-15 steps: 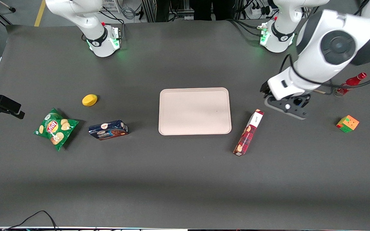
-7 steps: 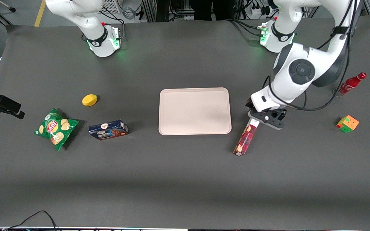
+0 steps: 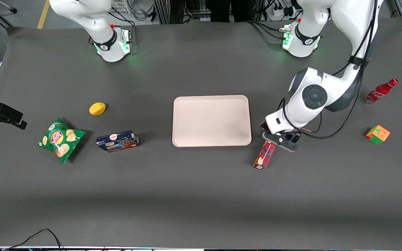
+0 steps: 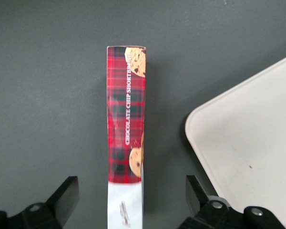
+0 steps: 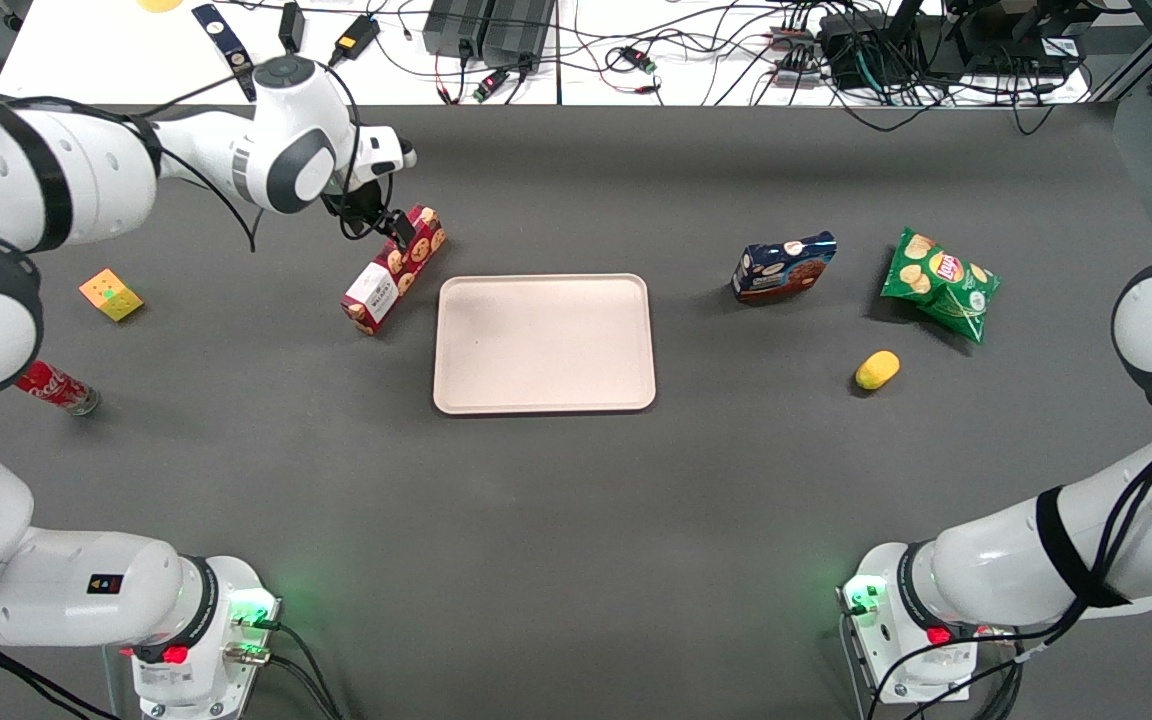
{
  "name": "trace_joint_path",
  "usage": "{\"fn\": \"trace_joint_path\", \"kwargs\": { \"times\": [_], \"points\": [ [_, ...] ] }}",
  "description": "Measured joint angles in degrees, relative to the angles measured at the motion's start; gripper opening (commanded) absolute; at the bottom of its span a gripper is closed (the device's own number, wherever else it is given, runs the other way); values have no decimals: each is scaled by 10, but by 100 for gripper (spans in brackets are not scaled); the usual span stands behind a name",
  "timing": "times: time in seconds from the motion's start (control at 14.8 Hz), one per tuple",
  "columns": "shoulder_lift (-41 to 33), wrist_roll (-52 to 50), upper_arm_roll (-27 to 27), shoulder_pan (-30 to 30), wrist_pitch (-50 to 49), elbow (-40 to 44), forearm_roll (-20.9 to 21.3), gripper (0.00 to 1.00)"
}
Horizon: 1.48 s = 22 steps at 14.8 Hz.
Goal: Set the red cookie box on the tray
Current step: 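Close the left gripper on the box end and lift it upright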
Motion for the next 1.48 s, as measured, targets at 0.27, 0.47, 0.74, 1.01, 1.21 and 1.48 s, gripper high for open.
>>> {"fn": "trace_joint_path", "kwargs": {
  "times": [0.27,0.47,0.74,1.01,1.21,1.48],
  "points": [
    [41,-53,1,0,27,1,73,100],
    [67,-118,0,0,35,3,113,100],
    [90,-133,-1,-4,55,5,118,99],
    [114,-134,-1,-4,91,6,130,53],
    [122,-134,-1,-4,94,9,143,0],
    [122,-134,2,-3,94,20,147,0]
  ]
}}
